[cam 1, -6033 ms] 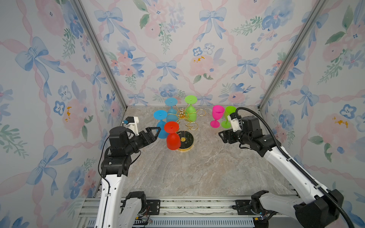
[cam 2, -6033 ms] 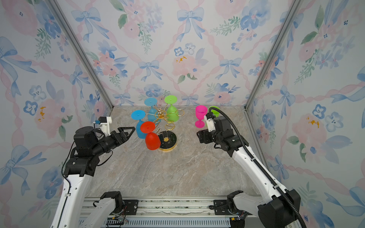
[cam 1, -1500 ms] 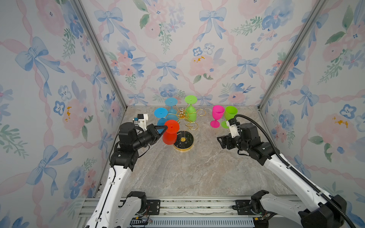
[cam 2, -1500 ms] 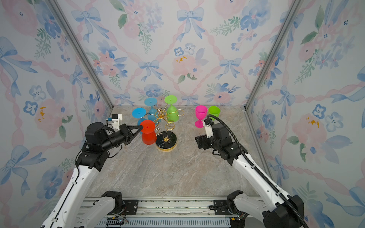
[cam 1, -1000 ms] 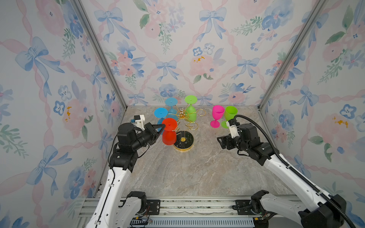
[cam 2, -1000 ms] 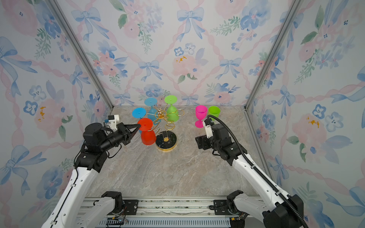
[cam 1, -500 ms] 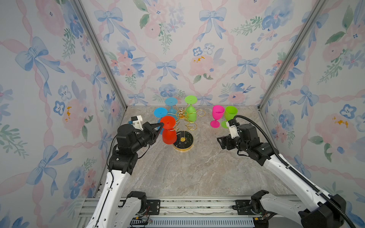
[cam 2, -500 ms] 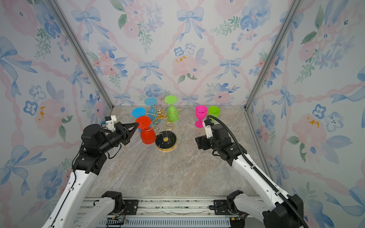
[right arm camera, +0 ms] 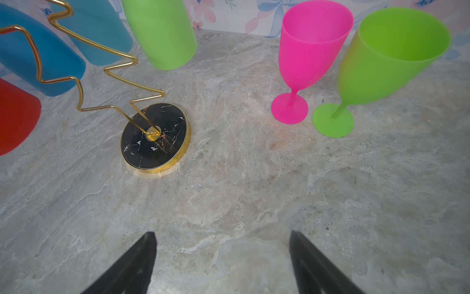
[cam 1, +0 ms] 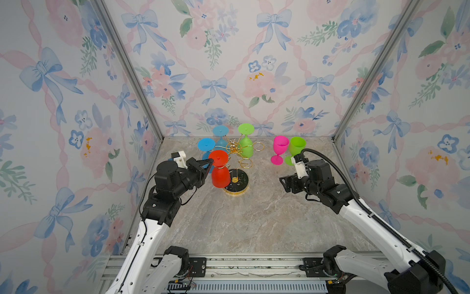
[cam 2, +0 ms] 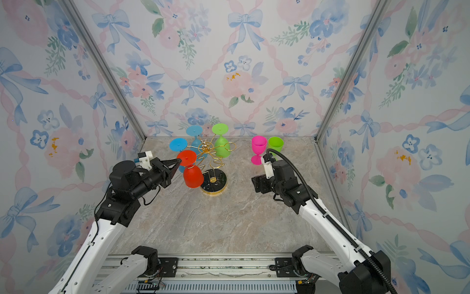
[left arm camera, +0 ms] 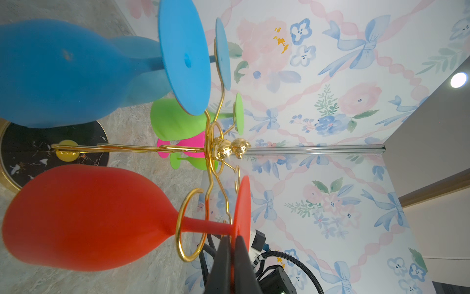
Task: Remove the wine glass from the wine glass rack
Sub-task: 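Pull the red glass off its rack hook toward the robot with the left gripper, then draw the red glass clear of the rack toward the robot with the left gripper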
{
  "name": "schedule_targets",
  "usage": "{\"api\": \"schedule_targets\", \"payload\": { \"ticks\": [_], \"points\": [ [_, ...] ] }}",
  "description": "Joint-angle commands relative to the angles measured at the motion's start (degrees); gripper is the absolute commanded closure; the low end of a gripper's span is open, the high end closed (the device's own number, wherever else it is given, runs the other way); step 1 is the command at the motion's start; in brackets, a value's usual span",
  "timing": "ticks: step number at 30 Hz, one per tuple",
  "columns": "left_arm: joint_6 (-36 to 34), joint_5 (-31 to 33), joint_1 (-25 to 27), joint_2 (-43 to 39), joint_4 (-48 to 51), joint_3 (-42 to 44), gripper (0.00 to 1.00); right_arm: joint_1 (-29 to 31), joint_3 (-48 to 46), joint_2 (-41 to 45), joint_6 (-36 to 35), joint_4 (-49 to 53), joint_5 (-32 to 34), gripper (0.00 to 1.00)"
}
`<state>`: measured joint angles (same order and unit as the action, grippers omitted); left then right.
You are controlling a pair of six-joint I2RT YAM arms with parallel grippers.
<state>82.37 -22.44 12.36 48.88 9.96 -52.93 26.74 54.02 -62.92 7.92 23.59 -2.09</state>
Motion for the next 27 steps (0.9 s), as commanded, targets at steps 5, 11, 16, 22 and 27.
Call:
{"api": "schedule_targets", "payload": {
  "ticks": [5,11,16,22,27],
  "points": [
    [-1.35,4.12,2.29,2.42,1.44,-2.19,1.0,0.55,-0.06,-0.46,0.15,-0.78,0.83,0.16],
    [-2.69,4.71,2.27,4.43,3.92,-4.96,1.0,0.5,-0.23,-0.81,-0.26,-1.07,1.03,0.16],
    [-3.0,4.85,2.36,6.11,4.84,-6.51,1.0,0.5,-0.47,-1.27,-0.08,-1.61,0.82,0.16],
    [-3.95,4.6,2.62,7.61,5.35,-7.77,1.0,0.5,-0.92,-0.9,-0.24,-1.62,1.12,0.16],
    [-4.38,4.14,2.72,9.02,5.34,-8.78,1.0,0.56,-1.37,-0.72,-0.2,-1.62,1.29,0.16]
  ]
}}
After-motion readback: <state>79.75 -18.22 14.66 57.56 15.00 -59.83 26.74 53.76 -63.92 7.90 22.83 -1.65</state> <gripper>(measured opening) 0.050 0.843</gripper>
